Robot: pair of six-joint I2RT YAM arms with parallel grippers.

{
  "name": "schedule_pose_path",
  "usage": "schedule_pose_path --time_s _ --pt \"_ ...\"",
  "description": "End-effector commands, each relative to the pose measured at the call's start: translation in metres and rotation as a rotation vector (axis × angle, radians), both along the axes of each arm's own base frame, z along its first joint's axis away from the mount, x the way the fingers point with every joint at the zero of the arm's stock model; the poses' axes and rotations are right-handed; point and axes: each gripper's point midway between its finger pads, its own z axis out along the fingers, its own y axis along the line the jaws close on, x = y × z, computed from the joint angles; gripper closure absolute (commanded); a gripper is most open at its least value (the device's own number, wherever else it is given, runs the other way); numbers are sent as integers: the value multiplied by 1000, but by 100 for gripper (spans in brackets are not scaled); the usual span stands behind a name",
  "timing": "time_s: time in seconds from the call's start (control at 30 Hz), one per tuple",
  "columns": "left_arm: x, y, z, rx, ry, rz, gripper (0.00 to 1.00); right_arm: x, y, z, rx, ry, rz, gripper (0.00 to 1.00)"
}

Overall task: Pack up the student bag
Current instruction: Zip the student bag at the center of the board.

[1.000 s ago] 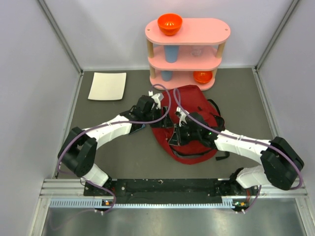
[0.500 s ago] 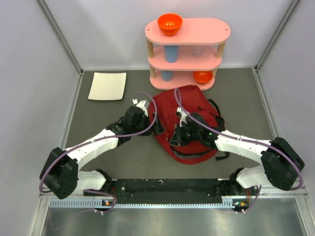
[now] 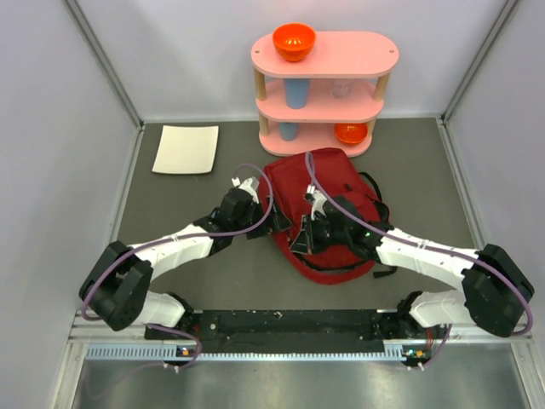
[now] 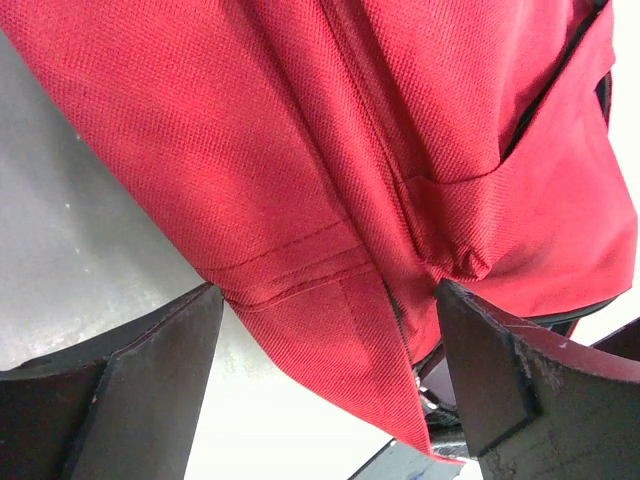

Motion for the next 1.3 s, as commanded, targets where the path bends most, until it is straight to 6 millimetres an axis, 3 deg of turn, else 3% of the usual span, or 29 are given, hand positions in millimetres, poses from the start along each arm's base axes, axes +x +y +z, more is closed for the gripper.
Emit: schedule_pose_path --time_s 0.0,0.13,0.23,0.27,0.43,0.63,0.8,1.03,1.27 --pt "22 -13 31 -126 -98 35 8 -9 7 15 55 -27 32 100" --pt "26 -15 26 -159 -86 38 8 -10 7 16 59 -30 37 100" --pt "27 -18 23 -175 -76 36 18 -11 8 15 57 -29 43 100" --pt "27 -19 23 -176 -74 34 31 -14 9 15 56 -27 48 100" --pt "30 -18 22 -176 -80 38 57 -16 10 15 57 -24 54 100" --pt "33 -17 25 -181 -86 37 99 -17 8 11 48 -18 45 100" --pt "35 -11 28 -186 -101 41 100 -17 1 5 7 -3 24 100" --pt "44 -3 37 -212 -132 32 100 -45 -14 -12 -12 75 76 100" --pt "56 -6 45 -245 -154 -18 100 -63 -20 -13 -11 105 128 100"
